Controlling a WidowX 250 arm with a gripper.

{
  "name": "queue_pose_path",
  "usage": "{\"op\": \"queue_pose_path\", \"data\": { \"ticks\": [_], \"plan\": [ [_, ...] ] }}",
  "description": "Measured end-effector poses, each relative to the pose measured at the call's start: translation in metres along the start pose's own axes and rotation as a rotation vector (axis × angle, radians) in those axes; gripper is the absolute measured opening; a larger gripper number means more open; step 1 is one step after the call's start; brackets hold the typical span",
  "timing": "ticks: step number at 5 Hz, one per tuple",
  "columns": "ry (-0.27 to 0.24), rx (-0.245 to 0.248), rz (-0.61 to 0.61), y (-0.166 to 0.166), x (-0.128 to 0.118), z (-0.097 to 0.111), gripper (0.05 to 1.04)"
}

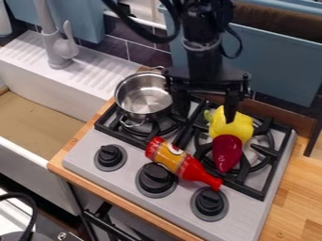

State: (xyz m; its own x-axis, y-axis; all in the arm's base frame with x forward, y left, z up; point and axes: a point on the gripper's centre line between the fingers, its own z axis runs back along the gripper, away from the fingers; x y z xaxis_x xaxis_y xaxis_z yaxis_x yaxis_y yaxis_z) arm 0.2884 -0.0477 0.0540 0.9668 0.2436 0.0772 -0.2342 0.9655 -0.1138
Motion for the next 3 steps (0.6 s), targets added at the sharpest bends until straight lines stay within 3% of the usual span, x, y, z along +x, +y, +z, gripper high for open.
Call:
{"op": "queue_pose_path", "data": {
  "ticks": [1, 2, 3],
  "plan": [
    [-0.001, 0.028, -0.008, -0.011, -0.004, -0.011, 1.000],
    [-0.050, 0.070, 0.031, -0.017, -0.007, -0.022, 1.000],
    [-0.046, 0.086, 0.011, -0.021, -0.011, -0.035, 1.000]
  ]
}}
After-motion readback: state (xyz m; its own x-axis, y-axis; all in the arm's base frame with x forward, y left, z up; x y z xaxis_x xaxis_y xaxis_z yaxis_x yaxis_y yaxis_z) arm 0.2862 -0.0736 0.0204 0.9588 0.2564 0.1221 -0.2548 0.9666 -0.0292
